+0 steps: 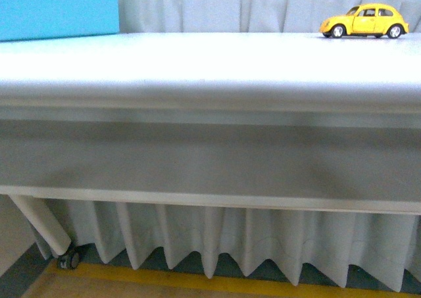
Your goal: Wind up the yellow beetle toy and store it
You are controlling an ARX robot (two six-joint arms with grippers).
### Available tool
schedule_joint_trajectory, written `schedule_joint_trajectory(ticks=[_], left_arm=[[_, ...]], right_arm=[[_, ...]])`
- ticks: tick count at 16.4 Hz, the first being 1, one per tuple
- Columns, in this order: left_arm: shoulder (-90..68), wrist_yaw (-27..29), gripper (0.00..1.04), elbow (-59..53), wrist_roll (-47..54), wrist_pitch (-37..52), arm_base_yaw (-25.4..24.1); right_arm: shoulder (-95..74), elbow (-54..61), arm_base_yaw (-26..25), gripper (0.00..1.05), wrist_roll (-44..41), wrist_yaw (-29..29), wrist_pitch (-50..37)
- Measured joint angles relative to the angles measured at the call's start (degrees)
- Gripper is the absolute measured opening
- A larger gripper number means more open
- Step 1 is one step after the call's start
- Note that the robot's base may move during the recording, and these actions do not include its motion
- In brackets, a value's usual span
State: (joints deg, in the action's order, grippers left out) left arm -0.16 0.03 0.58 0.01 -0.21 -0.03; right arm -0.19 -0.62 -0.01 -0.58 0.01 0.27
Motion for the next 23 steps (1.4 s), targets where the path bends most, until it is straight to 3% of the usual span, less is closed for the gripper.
schedule_joint_trajectory(ticks=[23], left_arm=[[0.0, 0.0, 0.98, 0.0, 0.0, -0.1, 0.0]], right_arm=[[0.0, 0.0, 0.0, 0.98, 0.1, 0.0, 0.0]])
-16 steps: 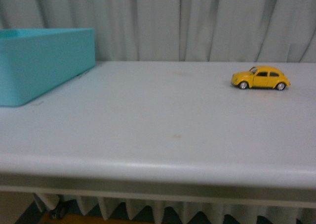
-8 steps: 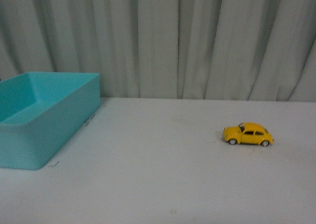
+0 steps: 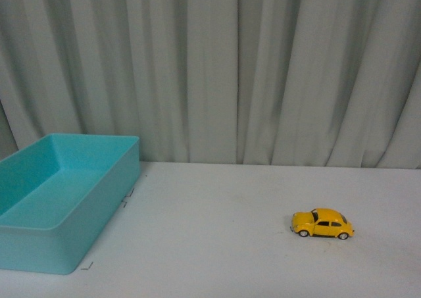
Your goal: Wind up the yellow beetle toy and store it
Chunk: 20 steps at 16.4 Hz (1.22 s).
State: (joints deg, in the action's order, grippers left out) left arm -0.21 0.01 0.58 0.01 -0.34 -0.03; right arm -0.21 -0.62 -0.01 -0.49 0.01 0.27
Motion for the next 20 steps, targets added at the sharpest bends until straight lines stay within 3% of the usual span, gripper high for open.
schedule_joint_trajectory(ticks=[20], left_arm=[[0.0, 0.0, 0.98, 0.0, 0.0, 0.2, 0.0]], right_arm=[[0.0, 0.0, 0.0, 0.98, 0.0, 0.0, -0.1]])
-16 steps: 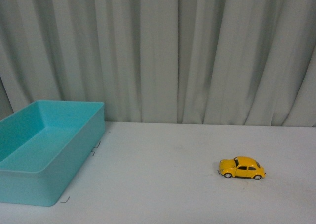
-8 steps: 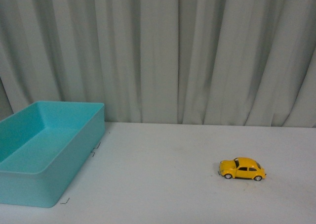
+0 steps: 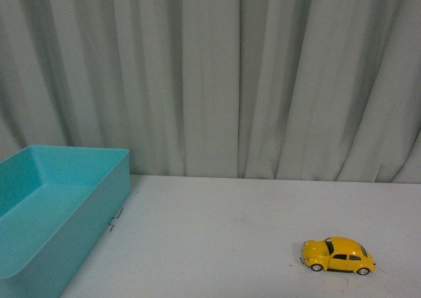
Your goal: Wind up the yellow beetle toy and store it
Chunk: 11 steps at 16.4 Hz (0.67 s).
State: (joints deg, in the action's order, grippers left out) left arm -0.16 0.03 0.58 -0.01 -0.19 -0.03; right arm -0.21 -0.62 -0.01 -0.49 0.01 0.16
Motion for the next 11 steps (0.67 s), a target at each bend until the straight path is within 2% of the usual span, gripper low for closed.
schedule_joint_trajectory(ticks=[11], left_arm=[[0.0, 0.0, 0.98, 0.0, 0.0, 0.0, 0.0]], right_arm=[[0.0, 0.0, 0.0, 0.98, 0.0, 0.0, 0.1]])
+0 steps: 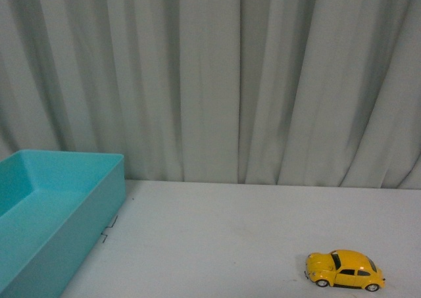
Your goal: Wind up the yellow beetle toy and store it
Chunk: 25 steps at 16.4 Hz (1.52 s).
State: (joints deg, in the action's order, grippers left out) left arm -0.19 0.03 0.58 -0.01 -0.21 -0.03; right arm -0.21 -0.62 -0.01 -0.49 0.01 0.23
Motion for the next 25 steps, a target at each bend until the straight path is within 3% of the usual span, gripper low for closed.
schedule_joint_trajectory(ticks=[4, 5, 6, 7, 8, 10, 11, 12, 14, 19, 22, 25], left_arm=[[0.0, 0.0, 0.98, 0.0, 0.0, 0.0, 0.0], [0.0, 0.0, 0.98, 0.0, 0.0, 0.0, 0.0], [0.0, 0.0, 0.98, 0.0, 0.0, 0.0, 0.0], [0.0, -0.1, 0.98, 0.0, 0.0, 0.1, 0.0], [0.0, 0.0, 0.98, 0.0, 0.0, 0.0, -0.1], [0.0, 0.0, 0.98, 0.0, 0.0, 0.0, 0.1], [0.0, 0.1, 0.98, 0.0, 0.0, 0.0, 0.1], [0.0, 0.0, 0.98, 0.0, 0.0, 0.0, 0.1], [0.0, 0.0, 0.98, 0.0, 0.0, 0.0, 0.1], [0.0, 0.0, 0.98, 0.0, 0.0, 0.0, 0.1], [0.0, 0.0, 0.98, 0.0, 0.0, 0.0, 0.1], [0.0, 0.0, 0.98, 0.0, 0.0, 0.0, 0.1]], right_arm=[[0.0, 0.0, 0.0, 0.98, 0.0, 0.0, 0.0], [-1.7, -1.2, 2.8, 0.98, 2.8, 7.4, 4.3], [-10.7, -2.6, 7.9, 0.98, 10.8, 21.6, 2.3], [-16.3, -2.6, 4.1, 0.98, 15.1, 27.4, -3.0], [-23.0, -2.6, -5.7, 0.98, 17.4, 26.5, -12.3], [-44.3, -5.6, -20.5, 0.98, 16.7, 14.1, -32.9], [-53.1, -8.4, -24.9, 0.98, 16.1, 9.9, -39.5], [-64.2, -13.5, -28.9, 0.98, 14.4, 5.2, -48.0], [-83.9, -26.8, -31.1, 0.98, 11.4, -3.8, -53.7], [-113.8, -61.2, -23.6, 0.98, -7.7, -25.9, -36.2], [-117.0, -73.4, -17.4, 0.98, -24.0, -42.0, -18.1], [-119.3, -77.6, -14.5, 0.98, -46.0, -49.6, 5.7]])
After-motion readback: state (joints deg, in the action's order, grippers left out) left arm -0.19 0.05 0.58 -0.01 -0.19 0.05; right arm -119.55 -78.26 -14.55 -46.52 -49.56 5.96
